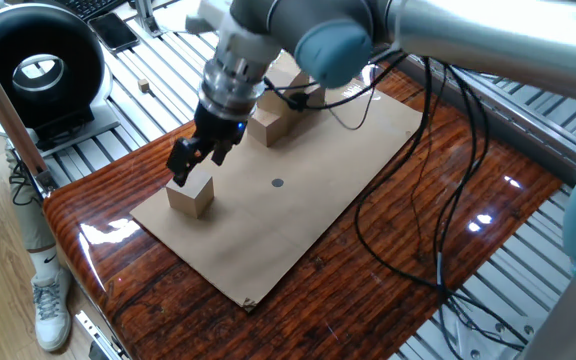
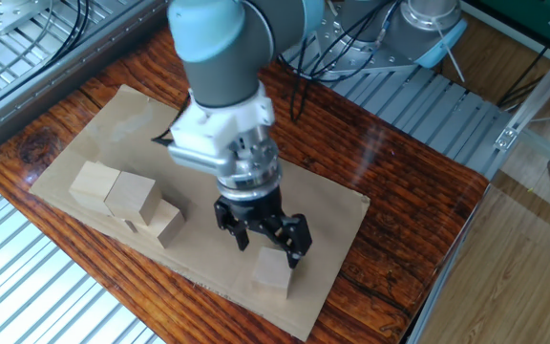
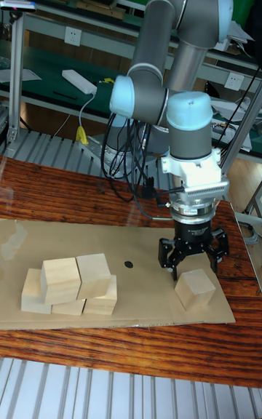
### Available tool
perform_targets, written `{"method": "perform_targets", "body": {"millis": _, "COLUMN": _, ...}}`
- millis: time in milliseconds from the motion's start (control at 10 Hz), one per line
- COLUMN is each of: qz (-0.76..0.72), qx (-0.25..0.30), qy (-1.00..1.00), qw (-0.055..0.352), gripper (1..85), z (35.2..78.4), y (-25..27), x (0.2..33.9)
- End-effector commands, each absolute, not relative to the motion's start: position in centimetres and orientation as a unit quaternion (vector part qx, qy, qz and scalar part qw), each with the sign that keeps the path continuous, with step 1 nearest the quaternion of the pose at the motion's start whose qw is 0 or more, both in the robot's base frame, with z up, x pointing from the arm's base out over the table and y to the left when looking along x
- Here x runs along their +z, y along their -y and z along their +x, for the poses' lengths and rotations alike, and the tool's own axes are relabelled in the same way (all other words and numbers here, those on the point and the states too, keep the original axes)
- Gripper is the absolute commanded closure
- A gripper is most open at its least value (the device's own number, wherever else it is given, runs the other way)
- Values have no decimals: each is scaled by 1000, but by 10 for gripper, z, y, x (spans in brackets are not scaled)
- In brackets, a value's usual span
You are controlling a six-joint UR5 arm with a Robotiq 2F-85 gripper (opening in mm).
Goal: Stack the blocks into a pyramid shape
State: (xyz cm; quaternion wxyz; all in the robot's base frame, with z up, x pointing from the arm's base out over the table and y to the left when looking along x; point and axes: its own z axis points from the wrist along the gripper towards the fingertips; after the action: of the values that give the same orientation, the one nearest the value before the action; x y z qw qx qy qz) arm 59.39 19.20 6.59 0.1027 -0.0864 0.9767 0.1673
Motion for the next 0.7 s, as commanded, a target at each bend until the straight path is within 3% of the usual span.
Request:
{"method": "perform_targets", "body": {"millis": 0, "qz": -107, "qx": 171, "qy": -973, "qw": 110, "gripper": 7, "z": 596, "y": -200, "x": 60}}
{"method": "perform_targets", "body": {"millis": 500, "qz": -98, "qx": 195, "qy": -966, "qw": 141, "gripper": 7, "z": 612, "y": -224, "x": 40}}
{"method": "perform_targets", "body": {"millis": 600, "qz": -110, "qx": 179, "qy": -967, "qw": 142, "gripper": 7, "z": 614, "y": -217, "x": 34}}
